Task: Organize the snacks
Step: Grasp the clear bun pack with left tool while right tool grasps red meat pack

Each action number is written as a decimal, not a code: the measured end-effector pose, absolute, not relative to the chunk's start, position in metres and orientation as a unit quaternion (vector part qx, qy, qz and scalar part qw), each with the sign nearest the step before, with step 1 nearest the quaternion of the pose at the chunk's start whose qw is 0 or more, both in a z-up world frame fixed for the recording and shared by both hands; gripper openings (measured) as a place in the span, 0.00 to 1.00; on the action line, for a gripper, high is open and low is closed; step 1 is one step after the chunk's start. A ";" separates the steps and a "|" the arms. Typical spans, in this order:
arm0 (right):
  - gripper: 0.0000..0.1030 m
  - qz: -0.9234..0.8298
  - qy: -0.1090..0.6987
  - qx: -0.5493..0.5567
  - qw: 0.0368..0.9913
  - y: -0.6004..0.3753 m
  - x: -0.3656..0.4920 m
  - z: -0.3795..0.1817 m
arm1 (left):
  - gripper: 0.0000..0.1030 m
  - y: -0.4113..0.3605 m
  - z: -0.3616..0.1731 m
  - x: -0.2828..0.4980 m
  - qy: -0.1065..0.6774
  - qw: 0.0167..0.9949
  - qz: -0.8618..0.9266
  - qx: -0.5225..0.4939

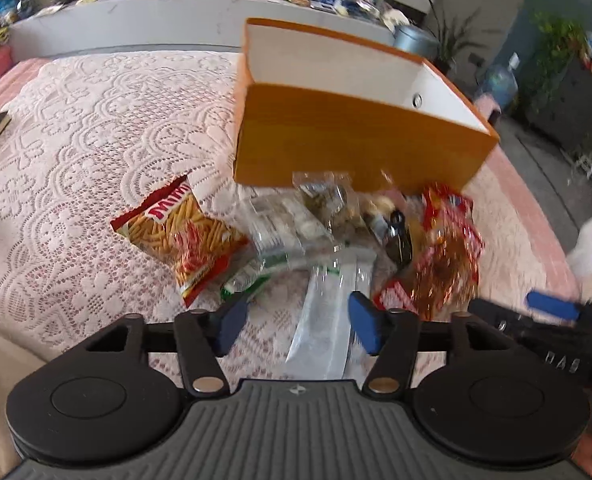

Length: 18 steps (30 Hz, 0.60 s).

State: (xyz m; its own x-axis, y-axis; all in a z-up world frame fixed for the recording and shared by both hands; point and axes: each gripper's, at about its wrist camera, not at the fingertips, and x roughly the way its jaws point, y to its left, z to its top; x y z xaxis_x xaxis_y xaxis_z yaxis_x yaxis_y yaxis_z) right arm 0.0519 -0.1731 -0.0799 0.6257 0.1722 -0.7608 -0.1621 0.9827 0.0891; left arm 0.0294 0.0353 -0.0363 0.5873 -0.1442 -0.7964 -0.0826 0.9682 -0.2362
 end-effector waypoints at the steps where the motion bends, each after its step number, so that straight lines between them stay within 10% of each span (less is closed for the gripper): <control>1: 0.84 0.094 0.424 0.012 0.901 -0.173 0.054 -0.081 | 0.72 0.038 -0.036 0.033 0.452 0.881 -0.016 -0.137; 18: 0.85 0.073 0.442 0.068 0.891 -0.161 0.107 -0.102 | 0.84 0.032 -0.056 0.103 0.486 0.858 0.058 -0.157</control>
State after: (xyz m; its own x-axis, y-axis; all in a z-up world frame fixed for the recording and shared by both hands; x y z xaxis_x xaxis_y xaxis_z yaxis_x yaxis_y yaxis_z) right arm 0.1066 -0.1609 -0.1022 0.5983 0.1911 -0.7781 -0.0704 0.9799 0.1866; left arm 0.1033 0.0317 -0.0557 0.5217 -0.0537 -0.8514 -0.2520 0.9438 -0.2140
